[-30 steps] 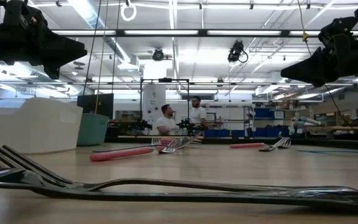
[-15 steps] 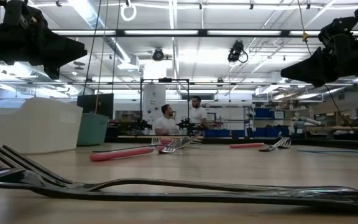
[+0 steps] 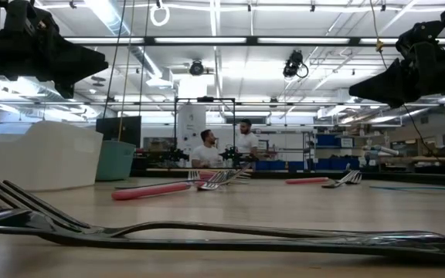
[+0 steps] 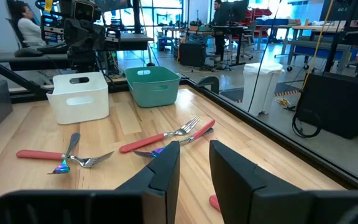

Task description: Sort silverware by color (type)

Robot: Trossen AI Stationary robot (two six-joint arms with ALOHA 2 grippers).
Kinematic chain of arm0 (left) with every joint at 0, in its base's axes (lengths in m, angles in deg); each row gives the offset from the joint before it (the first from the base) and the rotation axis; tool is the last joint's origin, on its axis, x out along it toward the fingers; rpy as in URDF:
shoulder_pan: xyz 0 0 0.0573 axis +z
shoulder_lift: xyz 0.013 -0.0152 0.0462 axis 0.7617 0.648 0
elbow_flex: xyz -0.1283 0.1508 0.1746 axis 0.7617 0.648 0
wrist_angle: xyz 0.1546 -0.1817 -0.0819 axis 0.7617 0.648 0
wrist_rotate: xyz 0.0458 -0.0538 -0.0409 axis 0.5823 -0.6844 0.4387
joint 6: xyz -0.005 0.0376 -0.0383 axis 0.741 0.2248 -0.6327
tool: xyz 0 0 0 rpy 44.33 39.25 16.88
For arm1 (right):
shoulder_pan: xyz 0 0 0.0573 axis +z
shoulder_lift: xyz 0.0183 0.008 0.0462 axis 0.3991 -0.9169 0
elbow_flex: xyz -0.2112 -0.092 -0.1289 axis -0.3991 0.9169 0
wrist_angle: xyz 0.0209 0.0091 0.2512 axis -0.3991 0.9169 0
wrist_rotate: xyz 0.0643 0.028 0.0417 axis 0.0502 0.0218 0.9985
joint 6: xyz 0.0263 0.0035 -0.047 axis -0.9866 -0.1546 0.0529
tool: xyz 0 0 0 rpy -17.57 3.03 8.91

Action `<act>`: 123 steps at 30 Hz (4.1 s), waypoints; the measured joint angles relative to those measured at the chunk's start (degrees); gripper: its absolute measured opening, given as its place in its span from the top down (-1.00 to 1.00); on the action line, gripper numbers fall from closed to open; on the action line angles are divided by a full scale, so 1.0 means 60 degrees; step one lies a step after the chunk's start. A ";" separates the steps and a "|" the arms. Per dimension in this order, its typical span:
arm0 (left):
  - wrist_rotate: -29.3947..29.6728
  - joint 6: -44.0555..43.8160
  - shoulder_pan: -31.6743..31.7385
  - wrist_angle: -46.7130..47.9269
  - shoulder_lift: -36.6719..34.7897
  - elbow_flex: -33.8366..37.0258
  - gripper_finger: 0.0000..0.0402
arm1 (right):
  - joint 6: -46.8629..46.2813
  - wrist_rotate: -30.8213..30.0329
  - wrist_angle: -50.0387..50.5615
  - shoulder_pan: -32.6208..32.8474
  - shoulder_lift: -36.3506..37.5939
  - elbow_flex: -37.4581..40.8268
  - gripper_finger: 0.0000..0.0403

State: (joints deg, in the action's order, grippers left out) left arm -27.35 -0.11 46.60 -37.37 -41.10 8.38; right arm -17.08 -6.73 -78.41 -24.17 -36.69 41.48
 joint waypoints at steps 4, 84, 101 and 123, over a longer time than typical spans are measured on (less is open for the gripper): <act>0.0003 0.0000 -0.0003 0.0002 0.0000 0.0000 0.48 | 0.0000 0.0000 0.0004 0.0000 0.0000 -0.0003 0.52; 0.0305 0.1497 0.0048 0.0155 0.0215 -0.0004 0.48 | 0.0004 0.0000 -0.0069 0.0003 -0.0004 -0.0003 0.52; 0.0305 0.1497 0.0048 0.0126 0.0215 -0.0004 0.48 | 0.0000 0.0000 -0.0069 0.0000 -0.0004 0.0000 0.52; 0.0302 0.1494 0.0044 0.0130 0.0215 -0.0004 0.48 | 0.0000 0.0000 -0.0069 0.0003 -0.0004 -0.0004 0.52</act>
State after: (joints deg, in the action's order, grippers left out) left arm -25.54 8.85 46.87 -36.59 -39.81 8.35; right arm -17.08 -6.73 -78.83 -24.15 -36.71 41.46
